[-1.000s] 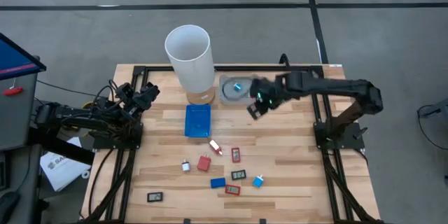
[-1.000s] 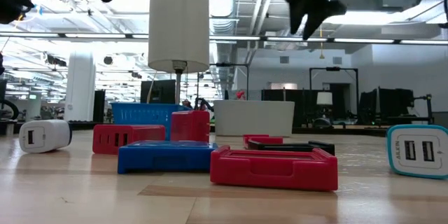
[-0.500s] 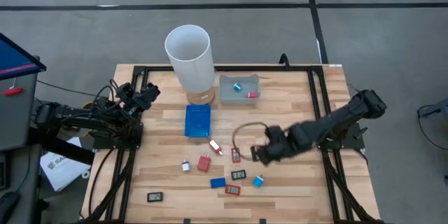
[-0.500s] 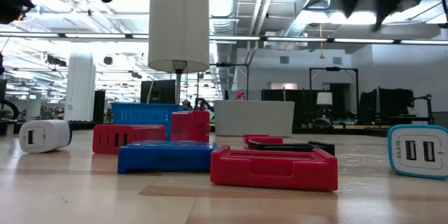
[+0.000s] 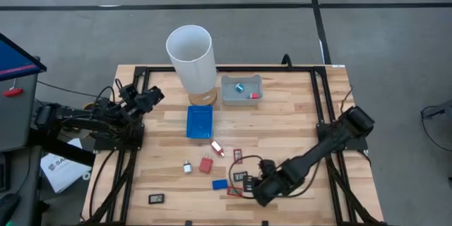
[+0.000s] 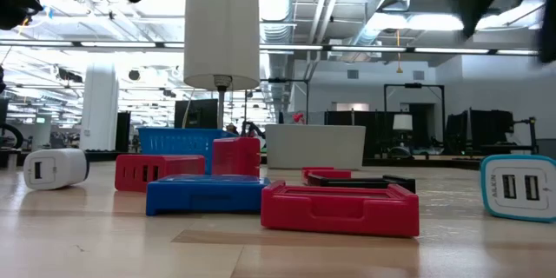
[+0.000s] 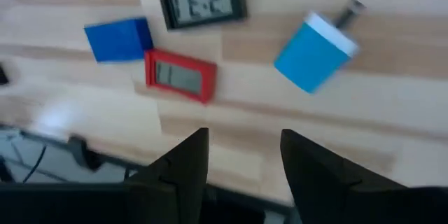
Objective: Pick & Place Office items
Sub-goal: Put the blue charger adapter into the gray bin
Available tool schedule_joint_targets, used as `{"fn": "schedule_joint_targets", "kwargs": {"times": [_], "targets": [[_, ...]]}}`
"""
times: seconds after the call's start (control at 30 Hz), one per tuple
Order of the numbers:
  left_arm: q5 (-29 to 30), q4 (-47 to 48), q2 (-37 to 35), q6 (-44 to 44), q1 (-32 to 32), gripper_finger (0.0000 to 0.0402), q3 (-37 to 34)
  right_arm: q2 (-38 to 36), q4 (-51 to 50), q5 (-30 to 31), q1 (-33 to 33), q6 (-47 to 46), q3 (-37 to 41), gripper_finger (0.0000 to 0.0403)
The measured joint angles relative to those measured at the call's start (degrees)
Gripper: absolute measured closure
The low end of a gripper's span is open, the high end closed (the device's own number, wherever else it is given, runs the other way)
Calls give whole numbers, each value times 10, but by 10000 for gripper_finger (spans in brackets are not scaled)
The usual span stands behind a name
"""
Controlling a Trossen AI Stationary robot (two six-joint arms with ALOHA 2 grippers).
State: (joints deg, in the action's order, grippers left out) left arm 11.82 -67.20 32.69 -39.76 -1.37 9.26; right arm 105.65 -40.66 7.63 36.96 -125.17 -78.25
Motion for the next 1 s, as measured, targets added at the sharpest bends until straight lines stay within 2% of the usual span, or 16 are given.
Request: {"fn": "schedule_joint_targets", "kwargs": {"times": [0.2,0.3,0.53,0.77,0.87,1.0], "targets": [[-16,1,0,-16,0,358,0,57,4,19,-5,62,-46,232],[-37,3,0,-17,0,358,0,63,5,27,-6,155,-65,232],[-58,6,0,-29,2,358,0,49,-8,17,-6,517,-94,234],[-61,17,0,-27,30,358,0,49,-58,-46,2,991,-109,248],[-61,21,0,-26,40,358,0,50,-84,-78,1,1130,-109,252],[-60,23,0,-8,47,358,0,52,-122,-80,-5,1273,-109,255]]}}
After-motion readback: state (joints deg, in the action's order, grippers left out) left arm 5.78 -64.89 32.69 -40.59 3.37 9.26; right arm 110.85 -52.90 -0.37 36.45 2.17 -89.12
